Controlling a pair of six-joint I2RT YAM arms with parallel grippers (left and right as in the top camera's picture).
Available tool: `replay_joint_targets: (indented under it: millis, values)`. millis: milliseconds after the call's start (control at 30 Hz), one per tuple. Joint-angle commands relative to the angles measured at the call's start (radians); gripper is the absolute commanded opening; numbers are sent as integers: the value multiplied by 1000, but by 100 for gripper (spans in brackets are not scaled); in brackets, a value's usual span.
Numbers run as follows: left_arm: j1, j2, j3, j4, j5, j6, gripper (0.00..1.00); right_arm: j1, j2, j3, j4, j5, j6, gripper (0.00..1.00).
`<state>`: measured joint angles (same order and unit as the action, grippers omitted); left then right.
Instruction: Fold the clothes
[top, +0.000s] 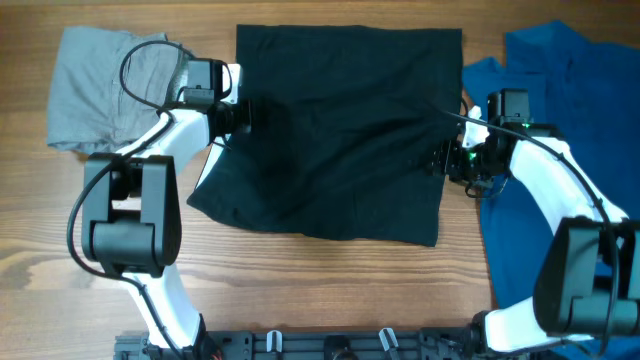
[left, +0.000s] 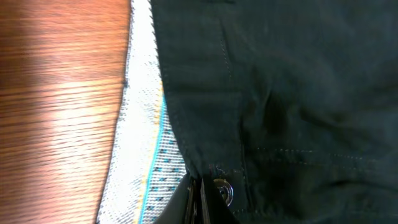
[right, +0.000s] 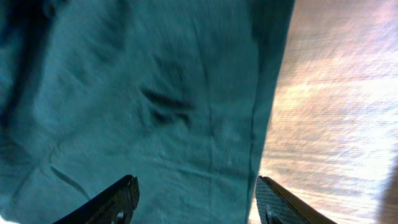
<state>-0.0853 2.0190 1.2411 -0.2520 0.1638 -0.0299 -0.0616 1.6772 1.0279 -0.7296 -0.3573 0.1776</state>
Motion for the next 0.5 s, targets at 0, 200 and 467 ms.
replay_joint_targets:
  millis: [0,200,467]
  values:
    - [43,-108,17,5,21,-69,4,-15,-37,9,23,39,3,65]
    - [51,-135,17,1,64,-86,38,-29,-38,9,46,23,-10,70]
    - [51,-27,17,15,103,-53,66,-63,-37,9,154,24,9,74]
